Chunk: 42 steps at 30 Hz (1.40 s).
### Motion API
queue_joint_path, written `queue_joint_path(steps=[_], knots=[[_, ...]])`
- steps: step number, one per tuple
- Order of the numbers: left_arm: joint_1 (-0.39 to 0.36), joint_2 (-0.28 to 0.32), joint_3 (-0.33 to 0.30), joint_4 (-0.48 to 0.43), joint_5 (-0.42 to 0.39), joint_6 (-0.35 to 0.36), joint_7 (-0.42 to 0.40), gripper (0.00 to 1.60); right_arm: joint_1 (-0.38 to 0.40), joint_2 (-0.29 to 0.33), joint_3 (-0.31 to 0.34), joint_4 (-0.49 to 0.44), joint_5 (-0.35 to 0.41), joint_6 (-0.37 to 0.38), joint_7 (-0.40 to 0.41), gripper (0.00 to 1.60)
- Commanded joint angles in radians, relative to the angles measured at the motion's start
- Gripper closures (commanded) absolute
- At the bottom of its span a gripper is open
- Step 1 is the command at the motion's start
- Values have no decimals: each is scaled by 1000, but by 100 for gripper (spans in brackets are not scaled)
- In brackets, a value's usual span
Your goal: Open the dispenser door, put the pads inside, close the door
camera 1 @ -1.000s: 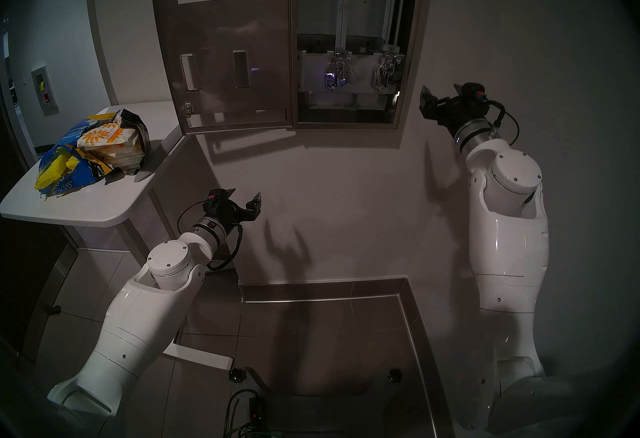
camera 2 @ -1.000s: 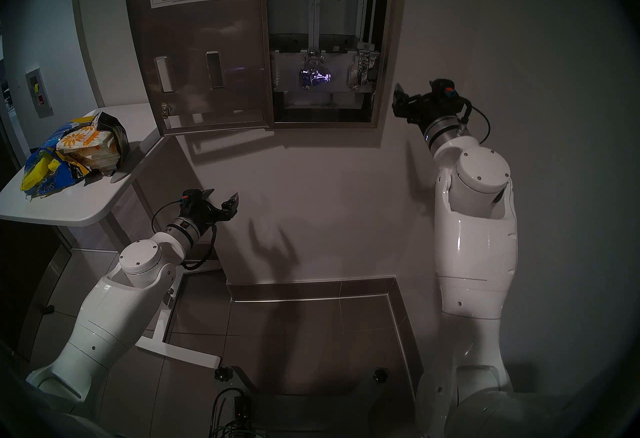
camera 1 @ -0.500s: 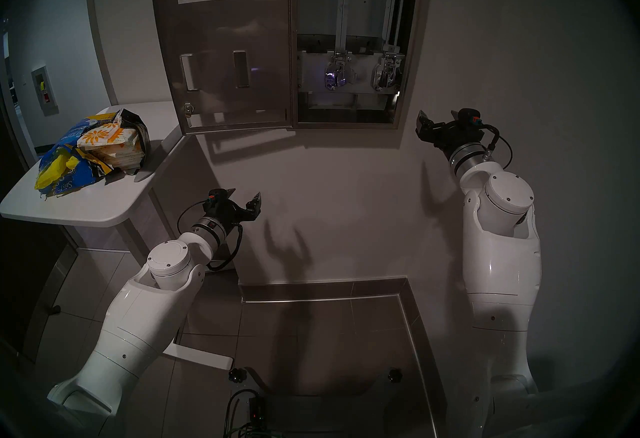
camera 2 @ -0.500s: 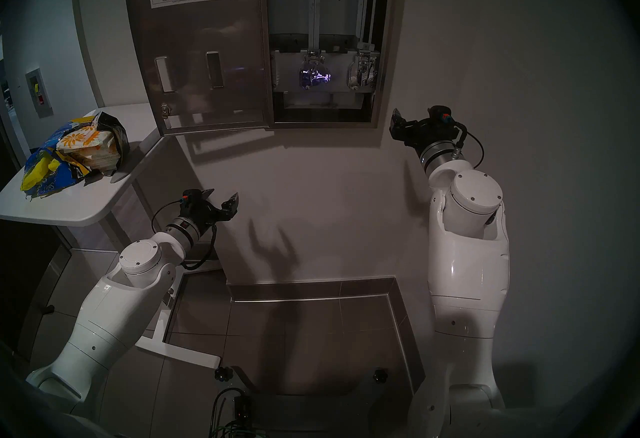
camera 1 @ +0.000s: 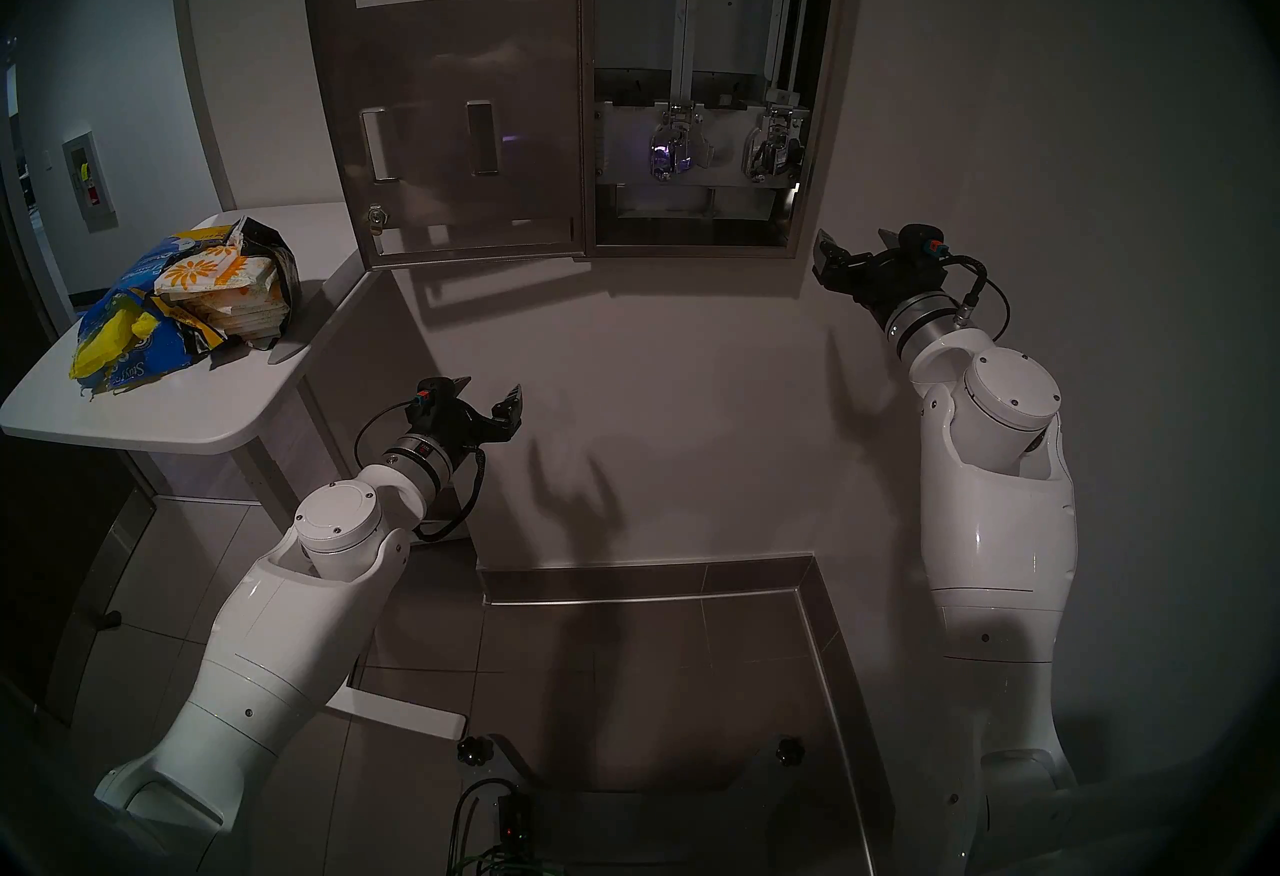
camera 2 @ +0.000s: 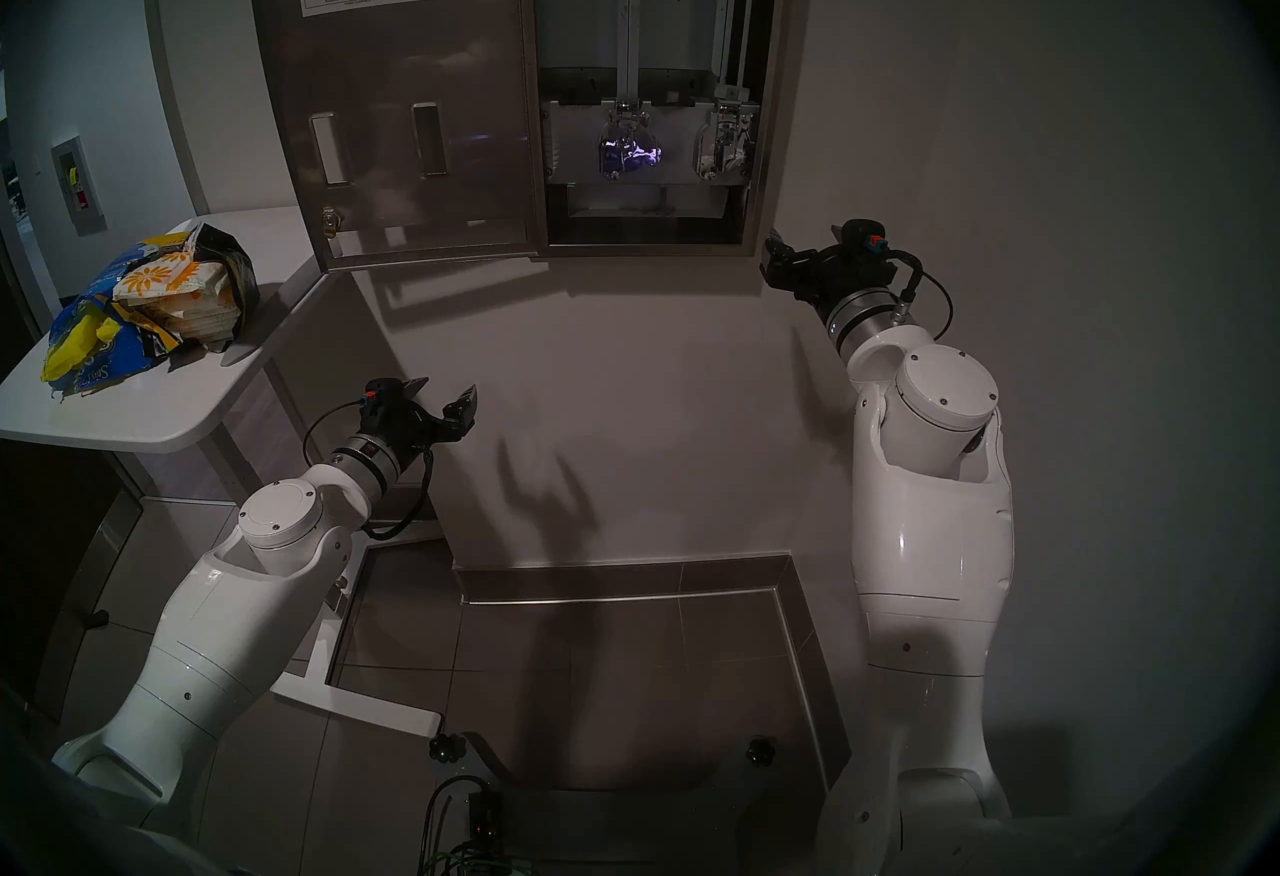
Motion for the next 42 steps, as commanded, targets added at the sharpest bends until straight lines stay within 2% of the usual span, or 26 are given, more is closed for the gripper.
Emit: queue_joint_path(steps=[1,20,30,42], knots=[[-29,-2,-9,-30,2,-16,0,0,42,8,3,-24,10,-5,9,0],[-47,1,8,-32,19,-25,-15,0,43,11,4,-21,15,-6,15,0],[-109,35,24,-35,64,-67,-93,0,42,14,3,-20,19,-7,14,0],[-160,88,2,-91,107,-144,-193,0,41,17,1,-19,22,-8,11,0]])
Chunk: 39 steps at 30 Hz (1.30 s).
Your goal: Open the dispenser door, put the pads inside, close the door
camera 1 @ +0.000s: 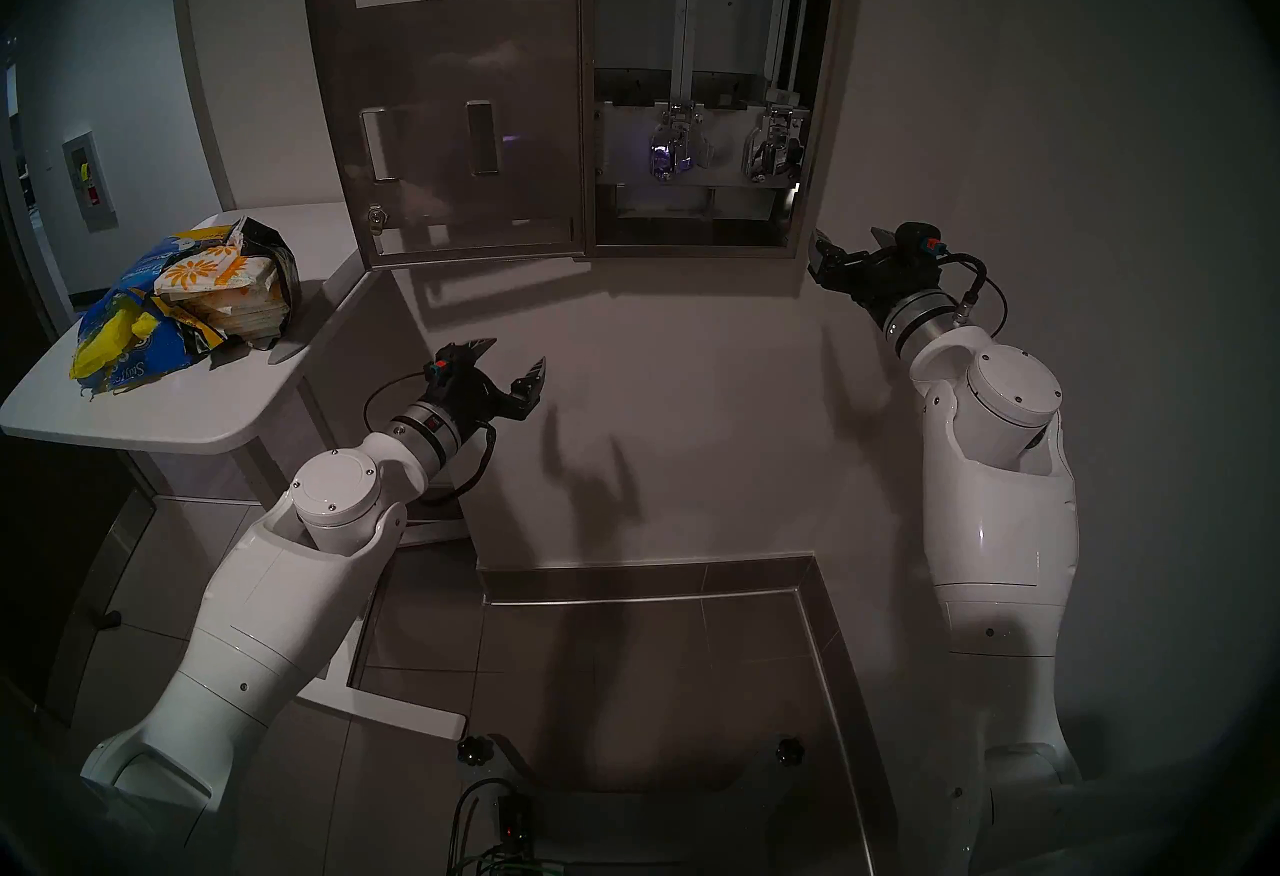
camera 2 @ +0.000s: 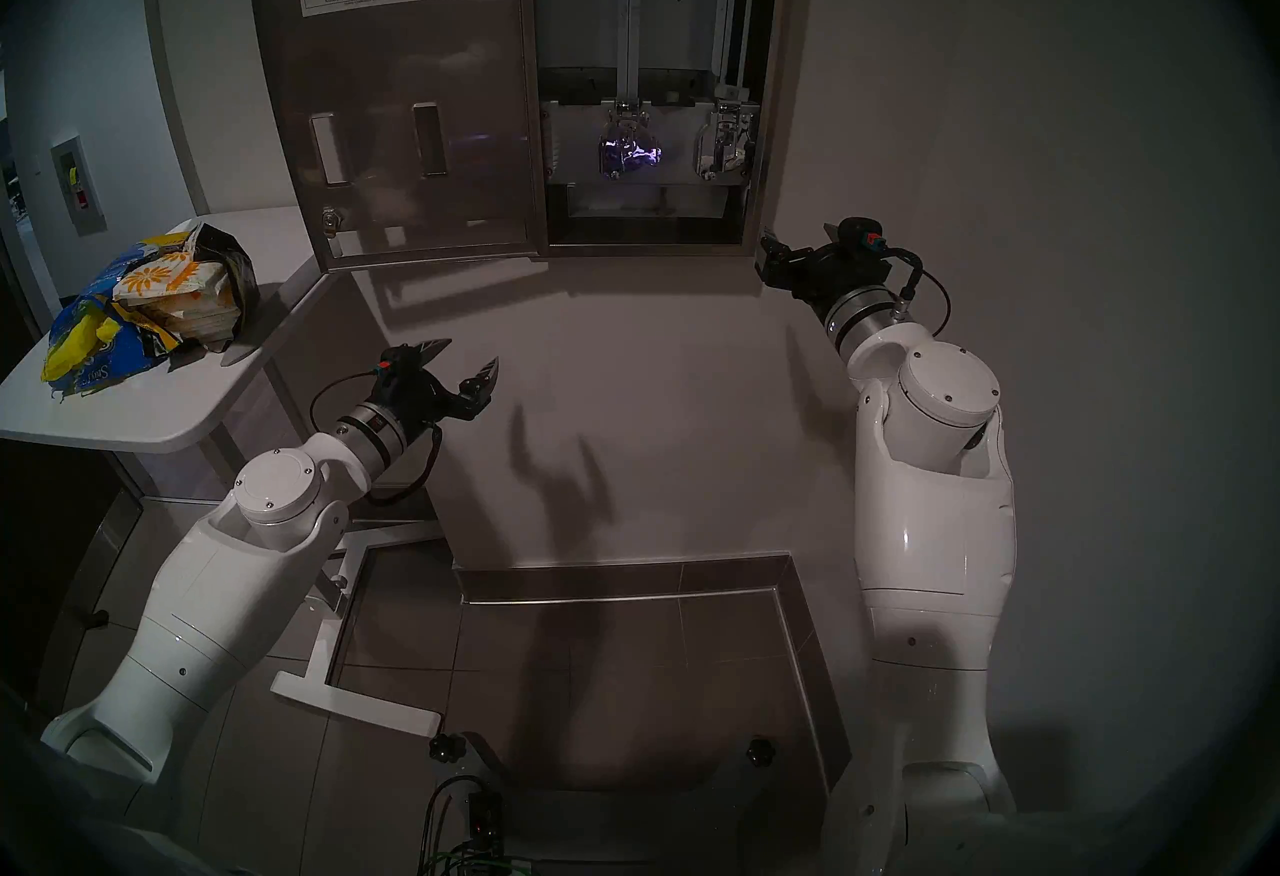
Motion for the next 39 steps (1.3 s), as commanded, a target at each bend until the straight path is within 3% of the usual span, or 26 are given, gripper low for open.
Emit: queue_joint_path(steps=[1,13,27,34,39], knots=[[-79,39,-30,-70,12,-71,-54,0,33,4,0,-30,0,-8,-3,0],[-124,84,-86,-130,19,-132,-129,0,33,6,-2,-29,3,-8,-5,0],[-124,104,-147,-232,-45,-134,-194,0,33,9,-4,-31,6,-8,-9,0],[-118,159,-173,-248,42,-182,-201,0,33,10,-5,-31,8,-8,-11,0],[-115,191,-218,-243,58,-198,-220,0,33,11,-6,-31,9,-8,-12,0]])
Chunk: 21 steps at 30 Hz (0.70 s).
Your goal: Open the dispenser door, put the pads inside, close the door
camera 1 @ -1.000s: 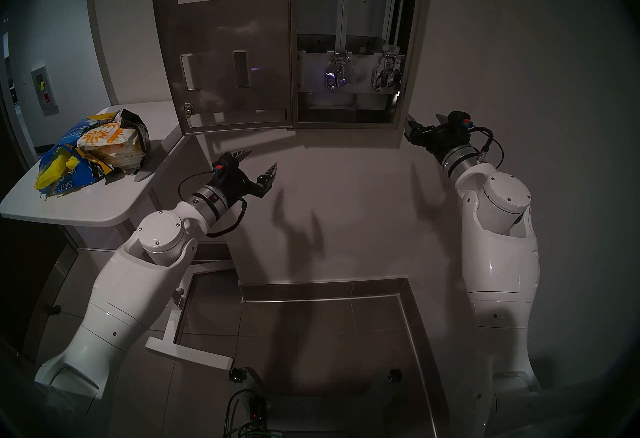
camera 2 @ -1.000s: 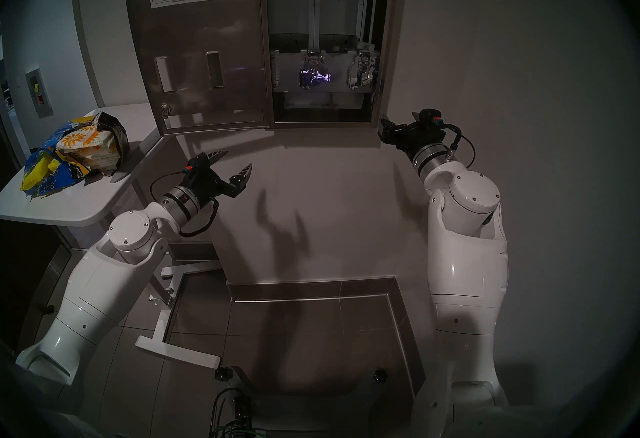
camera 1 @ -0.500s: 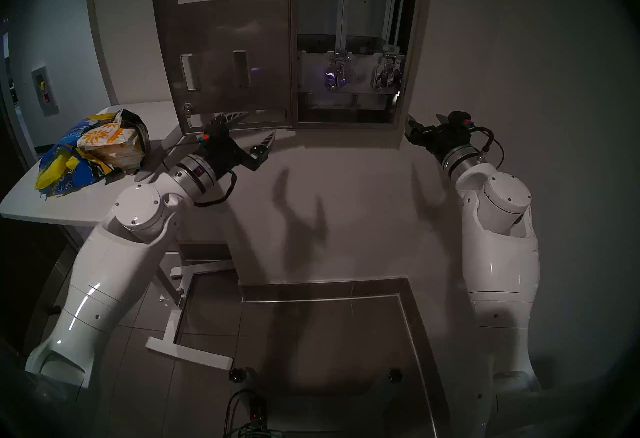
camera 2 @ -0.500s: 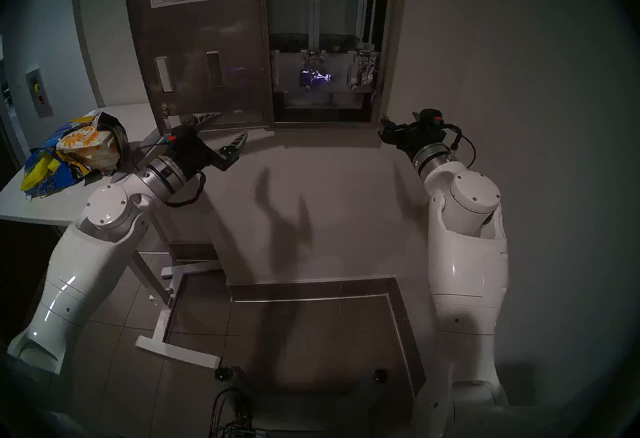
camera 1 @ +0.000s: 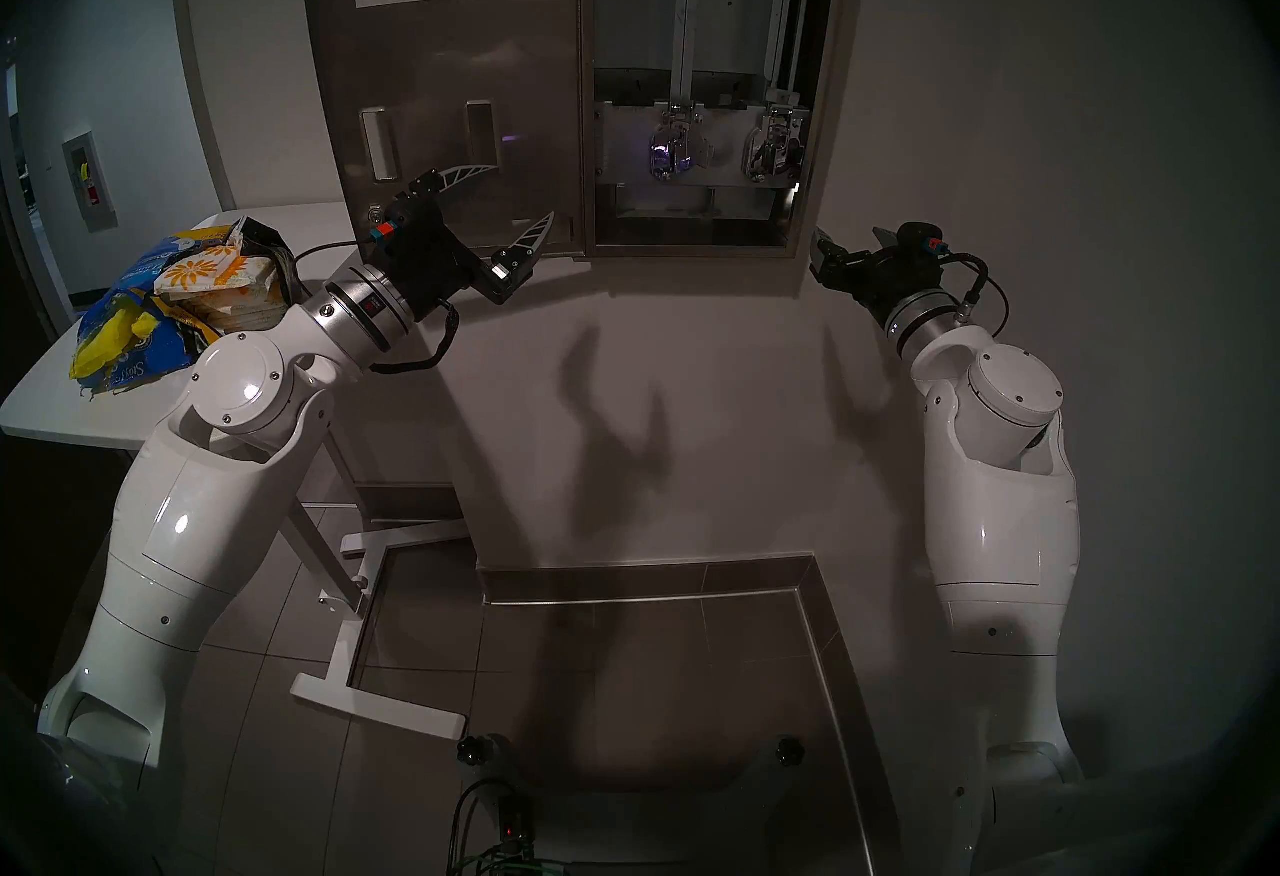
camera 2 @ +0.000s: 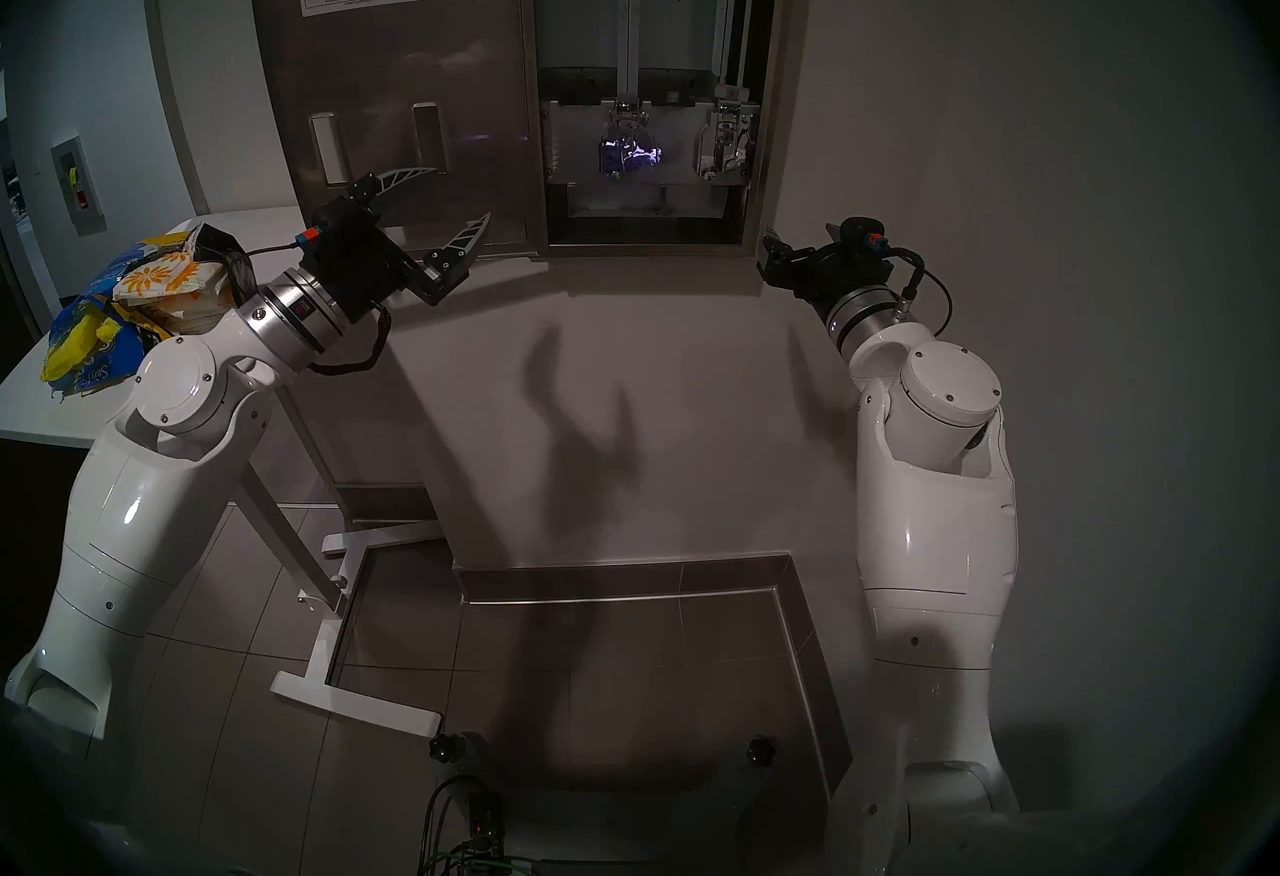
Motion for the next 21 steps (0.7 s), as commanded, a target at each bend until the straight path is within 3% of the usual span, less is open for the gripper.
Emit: queue_joint_path(steps=[1,9,17,21], knots=[[-24,61,-79,-26,26,-46,-9,0,33,4,-3,-32,-1,-8,-2,0],[-7,106,-157,-47,2,-39,-60,0,33,5,-5,-32,0,-8,-4,0],[7,71,-163,-87,-55,18,-64,0,33,7,-6,-33,1,-7,-6,0],[7,44,-168,-119,-111,78,-51,0,32,8,-7,-33,3,-7,-7,0]])
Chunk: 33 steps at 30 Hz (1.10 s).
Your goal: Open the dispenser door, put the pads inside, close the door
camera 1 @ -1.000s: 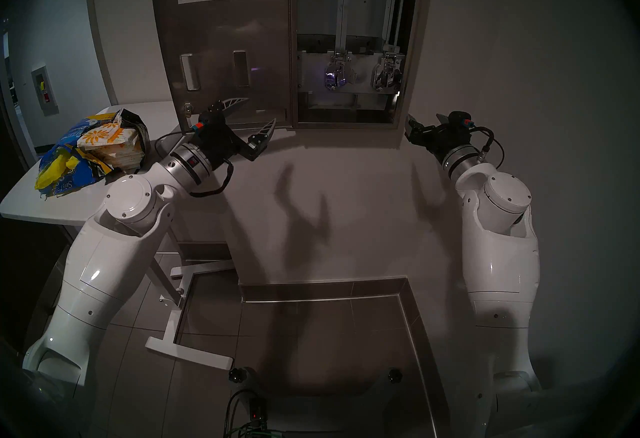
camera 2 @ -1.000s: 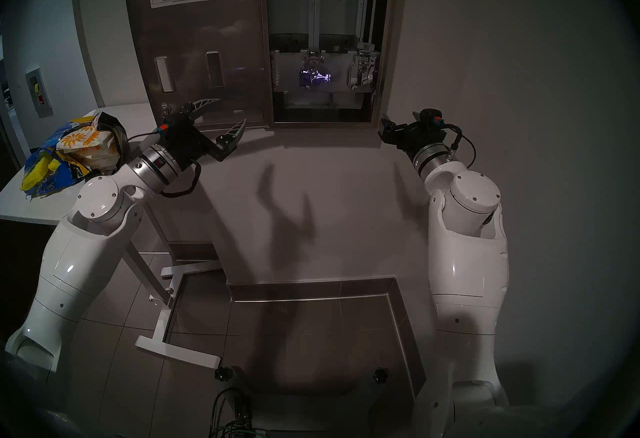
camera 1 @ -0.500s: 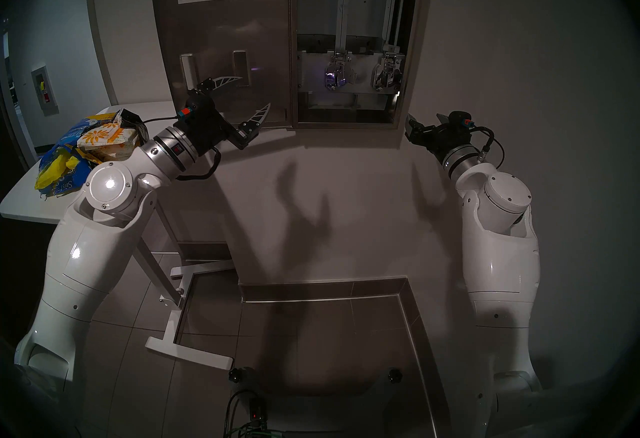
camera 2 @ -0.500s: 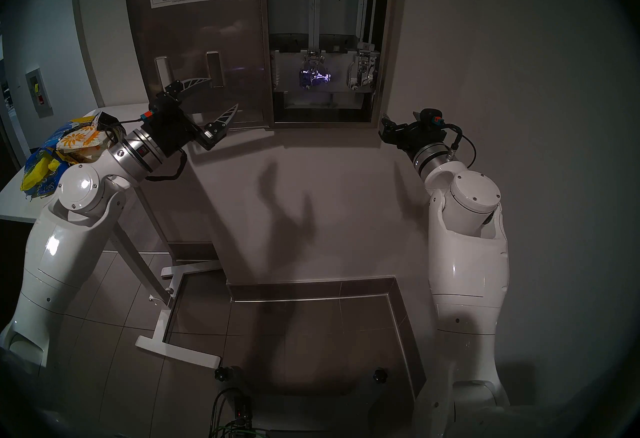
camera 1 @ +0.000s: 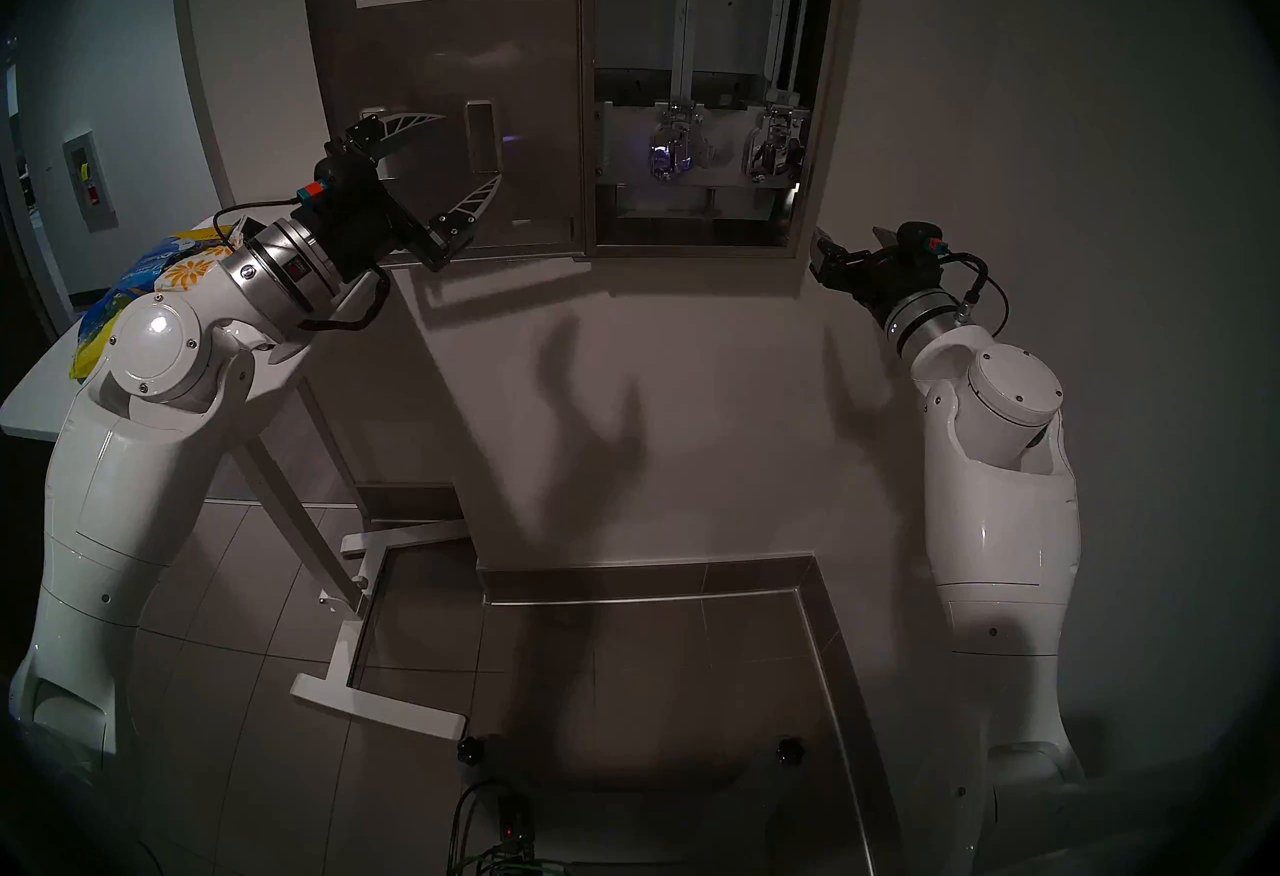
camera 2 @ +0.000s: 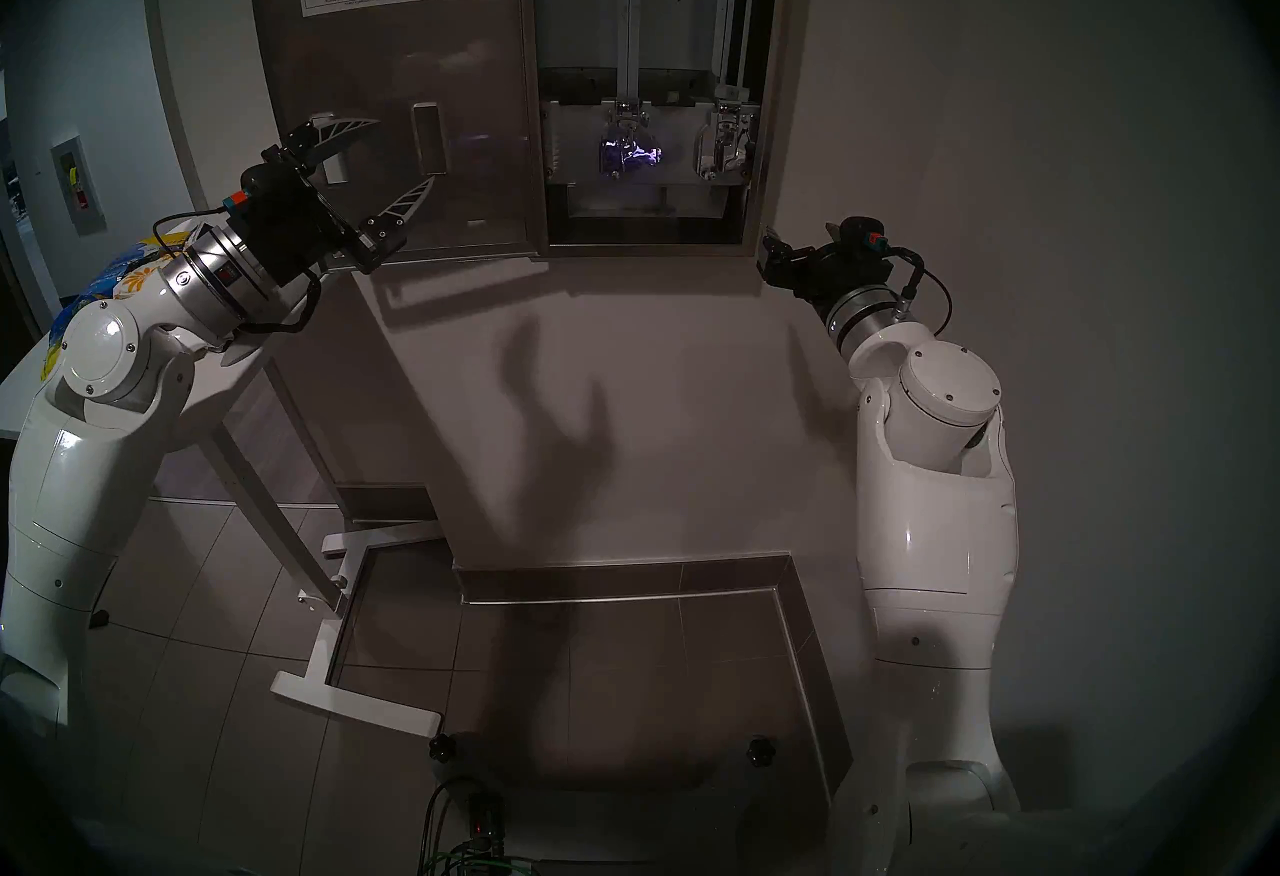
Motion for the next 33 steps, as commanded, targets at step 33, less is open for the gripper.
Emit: queue_joint_path(steps=[33], knots=[[10,-61,-62,-140,-131,151,46,0,31,11,-7,-33,6,-7,-9,0]])
